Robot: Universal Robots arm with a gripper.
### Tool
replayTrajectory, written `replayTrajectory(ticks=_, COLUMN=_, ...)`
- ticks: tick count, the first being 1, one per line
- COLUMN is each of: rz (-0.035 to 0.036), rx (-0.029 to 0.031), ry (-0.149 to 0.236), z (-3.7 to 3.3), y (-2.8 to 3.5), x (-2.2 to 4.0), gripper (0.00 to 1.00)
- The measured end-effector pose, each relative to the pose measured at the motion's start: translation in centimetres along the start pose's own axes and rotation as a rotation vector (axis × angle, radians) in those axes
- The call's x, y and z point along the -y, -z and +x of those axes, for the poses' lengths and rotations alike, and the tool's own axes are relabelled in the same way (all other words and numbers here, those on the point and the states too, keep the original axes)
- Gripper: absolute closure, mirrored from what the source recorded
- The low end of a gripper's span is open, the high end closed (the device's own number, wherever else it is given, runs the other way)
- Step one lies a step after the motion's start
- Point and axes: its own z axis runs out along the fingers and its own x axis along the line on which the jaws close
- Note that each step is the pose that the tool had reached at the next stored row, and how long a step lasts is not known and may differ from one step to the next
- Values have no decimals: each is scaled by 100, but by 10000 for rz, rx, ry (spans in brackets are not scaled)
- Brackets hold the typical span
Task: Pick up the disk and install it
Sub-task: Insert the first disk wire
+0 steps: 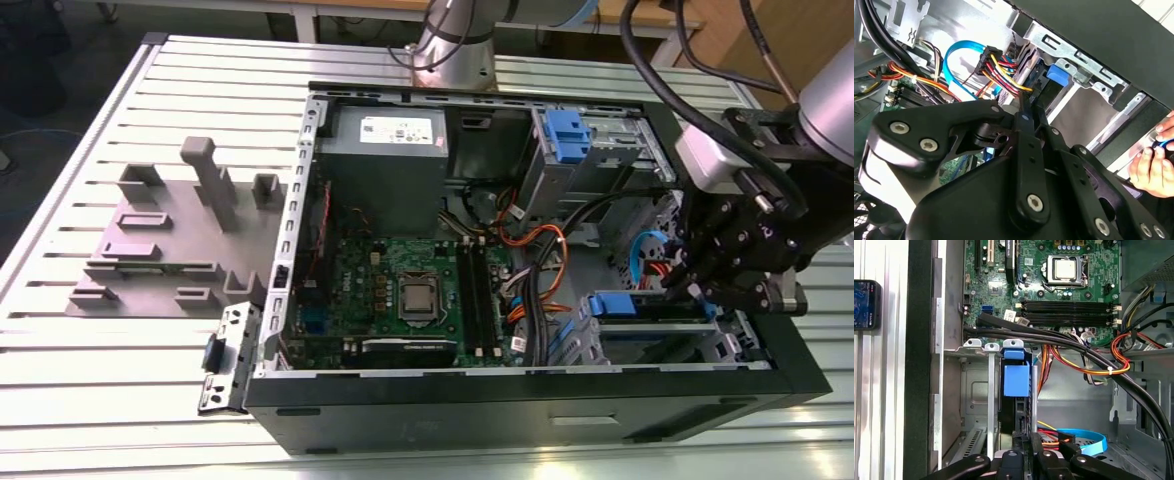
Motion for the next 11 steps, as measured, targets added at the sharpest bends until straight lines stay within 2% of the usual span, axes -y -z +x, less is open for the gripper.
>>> replayTrajectory(ticks=11, rz=4, rx=2, ry=-223, z=0, y=-9, x=15, gripper=83)
